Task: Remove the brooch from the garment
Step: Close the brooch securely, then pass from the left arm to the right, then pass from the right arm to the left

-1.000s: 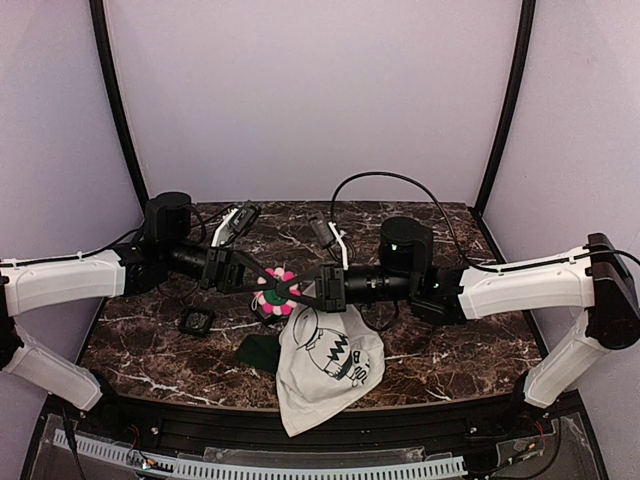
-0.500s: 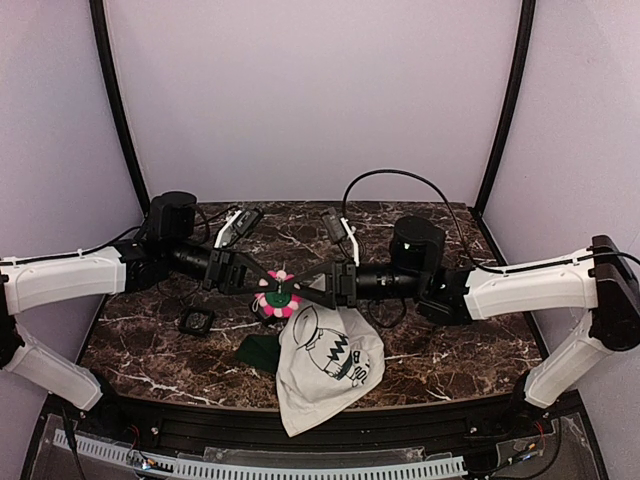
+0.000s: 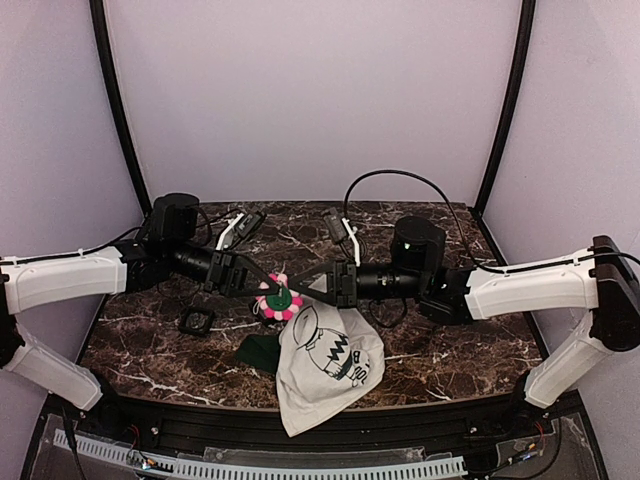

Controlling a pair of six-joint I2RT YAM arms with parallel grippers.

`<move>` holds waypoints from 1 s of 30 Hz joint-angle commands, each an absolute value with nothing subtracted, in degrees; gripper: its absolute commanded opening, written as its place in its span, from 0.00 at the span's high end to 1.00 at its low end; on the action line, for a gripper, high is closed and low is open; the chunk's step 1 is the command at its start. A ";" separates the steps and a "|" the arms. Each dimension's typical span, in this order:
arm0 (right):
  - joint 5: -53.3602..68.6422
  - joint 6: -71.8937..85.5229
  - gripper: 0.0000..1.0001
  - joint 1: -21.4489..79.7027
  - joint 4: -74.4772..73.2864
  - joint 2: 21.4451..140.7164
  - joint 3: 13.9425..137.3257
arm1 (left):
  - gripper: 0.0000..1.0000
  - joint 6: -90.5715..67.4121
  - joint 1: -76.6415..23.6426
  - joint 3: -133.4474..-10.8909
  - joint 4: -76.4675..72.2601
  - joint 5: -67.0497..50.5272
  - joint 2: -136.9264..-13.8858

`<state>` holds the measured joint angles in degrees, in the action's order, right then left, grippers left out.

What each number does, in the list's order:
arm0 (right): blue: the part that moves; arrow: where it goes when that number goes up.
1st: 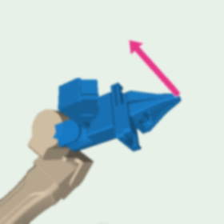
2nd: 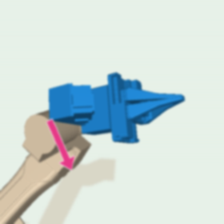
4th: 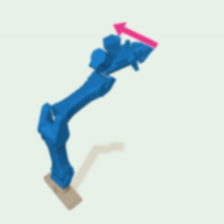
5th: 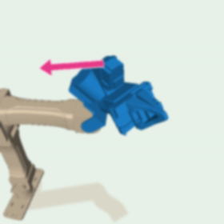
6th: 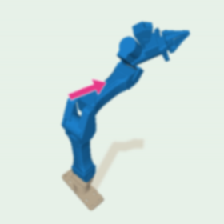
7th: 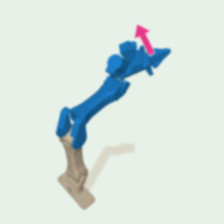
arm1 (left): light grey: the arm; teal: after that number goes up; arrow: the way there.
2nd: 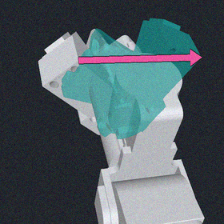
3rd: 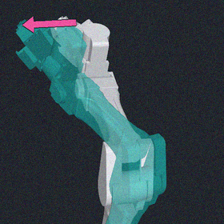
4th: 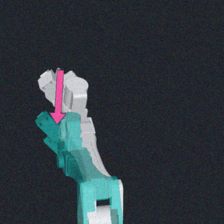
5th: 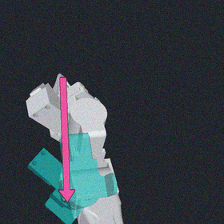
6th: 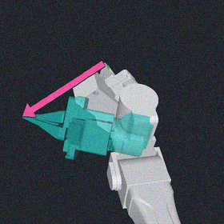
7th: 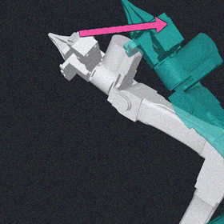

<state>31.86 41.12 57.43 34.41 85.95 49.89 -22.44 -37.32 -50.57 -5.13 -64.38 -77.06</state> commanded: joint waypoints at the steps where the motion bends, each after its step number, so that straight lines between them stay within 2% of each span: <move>1: 30.39 40.86 1.00 57.49 35.12 85.93 49.62 | 0.99 -22.04 -37.52 -51.53 -5.36 -64.24 -76.69; 9: 24.67 40.83 1.00 57.01 35.29 81.93 47.04 | 0.83 -22.11 -37.46 -51.71 -4.66 -63.91 -76.80; 16: 23.46 41.29 1.00 56.35 35.98 79.25 45.10 | 0.74 -21.76 -37.44 -51.88 -3.71 -63.25 -77.24; 23: 26.03 42.16 1.00 56.25 38.46 79.81 44.55 | 0.53 -22.03 -37.31 -51.88 -4.53 -63.32 -77.34; 30: 29.10 43.25 1.00 56.25 41.00 81.48 45.41 | 0.49 -22.39 -37.34 -51.77 -5.16 -63.37 -77.54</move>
